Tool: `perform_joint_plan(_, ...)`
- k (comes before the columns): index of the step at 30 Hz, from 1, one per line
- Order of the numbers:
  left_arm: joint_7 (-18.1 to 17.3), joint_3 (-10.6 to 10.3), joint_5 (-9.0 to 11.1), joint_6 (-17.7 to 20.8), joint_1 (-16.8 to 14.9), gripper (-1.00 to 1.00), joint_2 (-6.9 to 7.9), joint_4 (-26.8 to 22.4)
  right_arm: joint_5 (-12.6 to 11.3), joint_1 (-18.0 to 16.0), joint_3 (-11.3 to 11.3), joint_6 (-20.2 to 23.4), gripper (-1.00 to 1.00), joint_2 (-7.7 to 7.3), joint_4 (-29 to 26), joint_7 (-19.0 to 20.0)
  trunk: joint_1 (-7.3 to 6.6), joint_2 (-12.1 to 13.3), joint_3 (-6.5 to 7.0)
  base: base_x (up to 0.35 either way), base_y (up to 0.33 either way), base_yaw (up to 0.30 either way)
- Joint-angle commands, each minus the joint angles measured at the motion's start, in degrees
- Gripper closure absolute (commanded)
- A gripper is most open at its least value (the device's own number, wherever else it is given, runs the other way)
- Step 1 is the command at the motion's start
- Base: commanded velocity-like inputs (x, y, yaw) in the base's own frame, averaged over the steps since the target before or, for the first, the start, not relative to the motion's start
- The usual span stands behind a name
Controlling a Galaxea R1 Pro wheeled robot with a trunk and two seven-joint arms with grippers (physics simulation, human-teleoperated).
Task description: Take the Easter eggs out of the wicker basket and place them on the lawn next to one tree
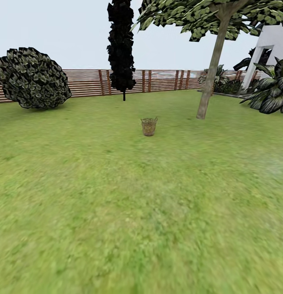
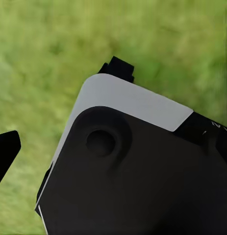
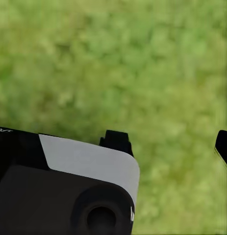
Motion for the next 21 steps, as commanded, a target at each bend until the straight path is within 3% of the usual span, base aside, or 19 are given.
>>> perform_joint_plan(1, 0.1, 0.3, -0.1, 0.1, -0.1, -1.0, -0.02, 0.1, 0.2, -0.1, 0.1, -0.4, -1.0, -0.02, 0.2, 0.1, 0.03, 0.0, -0.05, 0.326, 0.0, 0.0)
perform_joint_plan(21, 0.1, 0.3, -0.1, 0.1, -0.1, -1.0, -0.06, 0.1, 0.3, -0.1, 0.1, -0.4, -1.0, -0.02, 0.2, 0.0, 0.03, 0.0, -0.05, 0.326, 0.0, 0.0)
